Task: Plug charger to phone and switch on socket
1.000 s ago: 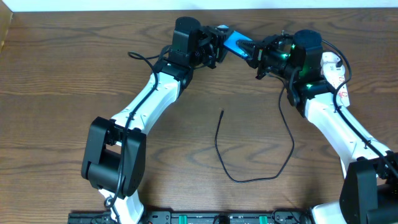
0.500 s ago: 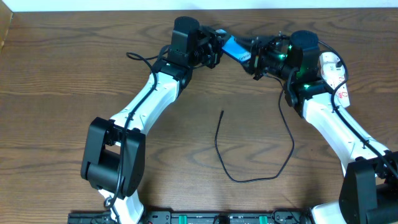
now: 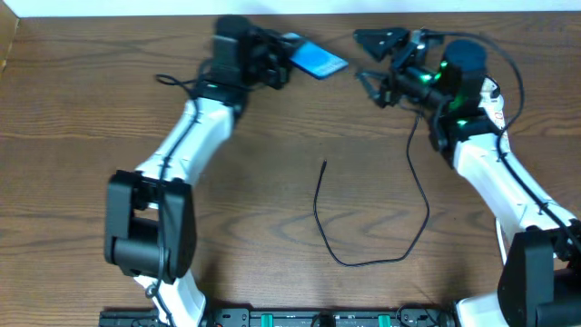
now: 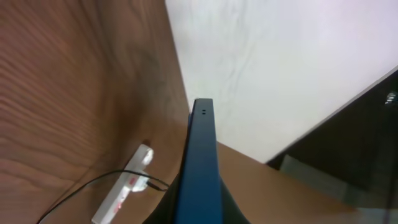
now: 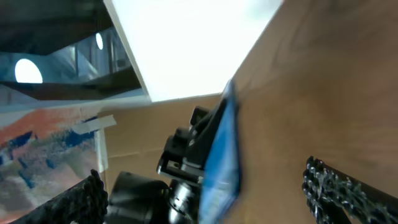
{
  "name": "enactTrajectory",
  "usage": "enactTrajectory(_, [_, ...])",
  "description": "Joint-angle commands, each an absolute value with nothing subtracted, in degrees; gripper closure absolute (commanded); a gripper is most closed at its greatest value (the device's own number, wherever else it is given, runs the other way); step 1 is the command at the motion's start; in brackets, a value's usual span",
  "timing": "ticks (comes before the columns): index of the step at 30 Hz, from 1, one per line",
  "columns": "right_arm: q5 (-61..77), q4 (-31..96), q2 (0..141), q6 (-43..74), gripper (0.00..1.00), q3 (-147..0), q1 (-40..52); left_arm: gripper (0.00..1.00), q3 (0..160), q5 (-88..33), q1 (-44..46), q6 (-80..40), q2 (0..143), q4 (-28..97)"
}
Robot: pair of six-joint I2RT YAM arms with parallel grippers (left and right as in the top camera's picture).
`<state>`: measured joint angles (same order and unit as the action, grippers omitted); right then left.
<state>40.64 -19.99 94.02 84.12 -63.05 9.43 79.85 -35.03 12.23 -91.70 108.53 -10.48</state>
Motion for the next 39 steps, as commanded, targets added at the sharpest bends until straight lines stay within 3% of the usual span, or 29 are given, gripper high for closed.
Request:
enactTrajectory(1, [43.51, -19.97, 93.65, 75.9, 0.01, -64.07, 6.22, 0.93, 80.53, -52.69, 4.91, -91.77, 107.24, -10.24])
enactTrajectory(6, [44.12, -19.49, 93.65, 70.19, 0.01, -64.07, 4.25, 0.93, 80.53, -71.16, -3.27, -84.03, 107.24, -9.1])
enactTrajectory(13, [43.77, -12.21, 93.67, 65.41, 0.01, -67.59, 4.78, 0.93, 80.49, -86.02, -8.25, -68.05, 107.24, -9.1])
enactTrajectory(20, [31.62, 19.62, 93.67, 49.45, 0.01, -82.17, 7.97, 0.93, 80.49, -88.09, -8.45, -59.22, 107.24, -9.13])
enactTrajectory(23, [25.36, 27.66, 93.67, 46.09, 0.01, -86.74, 10.66, 0.93, 80.49, -88.07, -8.45, -56.25, 107.26, -9.13])
enactTrajectory(33, [12.97, 39.7, 96.95, 43.13, 0.02, -88.58, 20.49, 0.93, 80.49, -88.07, -8.47, -53.56, 107.26, -9.13])
enactTrajectory(39, [12.99, 47.75, 104.77, 42.76, 0.16, -88.58, 25.47, 0.93, 80.49, -88.09, -8.45, -53.56, 107.26, -9.13])
